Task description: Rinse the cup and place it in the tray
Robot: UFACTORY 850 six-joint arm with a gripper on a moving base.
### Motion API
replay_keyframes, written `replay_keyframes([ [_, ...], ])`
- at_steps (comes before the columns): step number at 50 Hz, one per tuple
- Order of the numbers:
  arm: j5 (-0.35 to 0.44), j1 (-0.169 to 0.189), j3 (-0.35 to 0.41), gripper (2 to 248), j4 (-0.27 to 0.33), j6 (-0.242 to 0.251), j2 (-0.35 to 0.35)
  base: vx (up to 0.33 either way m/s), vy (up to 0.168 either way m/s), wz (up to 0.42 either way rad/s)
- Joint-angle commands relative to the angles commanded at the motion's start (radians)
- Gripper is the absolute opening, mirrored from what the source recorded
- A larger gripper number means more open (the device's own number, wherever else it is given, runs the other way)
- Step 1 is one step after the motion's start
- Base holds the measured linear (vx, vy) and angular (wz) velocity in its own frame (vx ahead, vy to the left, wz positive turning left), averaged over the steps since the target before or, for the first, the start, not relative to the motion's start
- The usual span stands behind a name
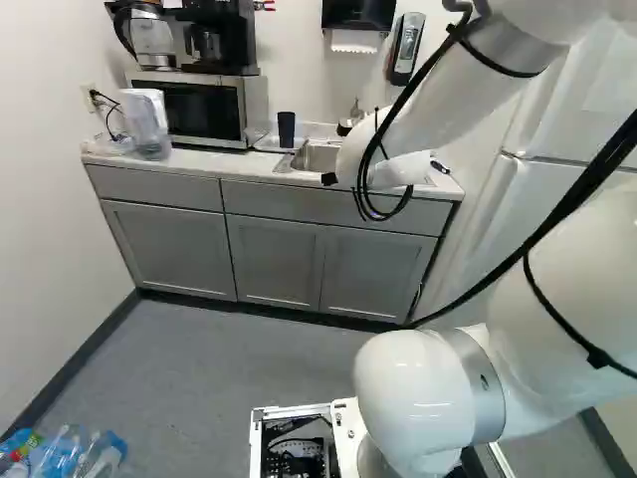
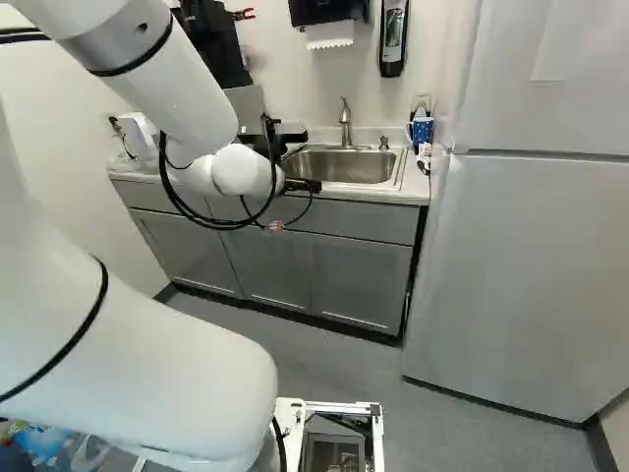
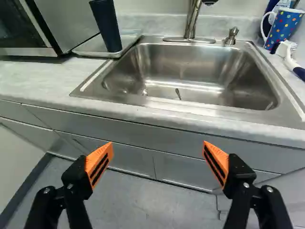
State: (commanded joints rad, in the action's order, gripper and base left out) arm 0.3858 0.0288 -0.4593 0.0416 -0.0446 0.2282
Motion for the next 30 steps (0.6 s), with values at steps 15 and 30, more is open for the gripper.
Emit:
replay_keyframes([
  [15, 0.144, -0.008, 0.11, 247, -0.012, 0.013, 0.015, 0.0, 0.0, 0.0],
  [30, 0.264, -0.016, 0.202, 247, -0.023, 0.024, 0.028, 0.0, 0.0, 0.0],
])
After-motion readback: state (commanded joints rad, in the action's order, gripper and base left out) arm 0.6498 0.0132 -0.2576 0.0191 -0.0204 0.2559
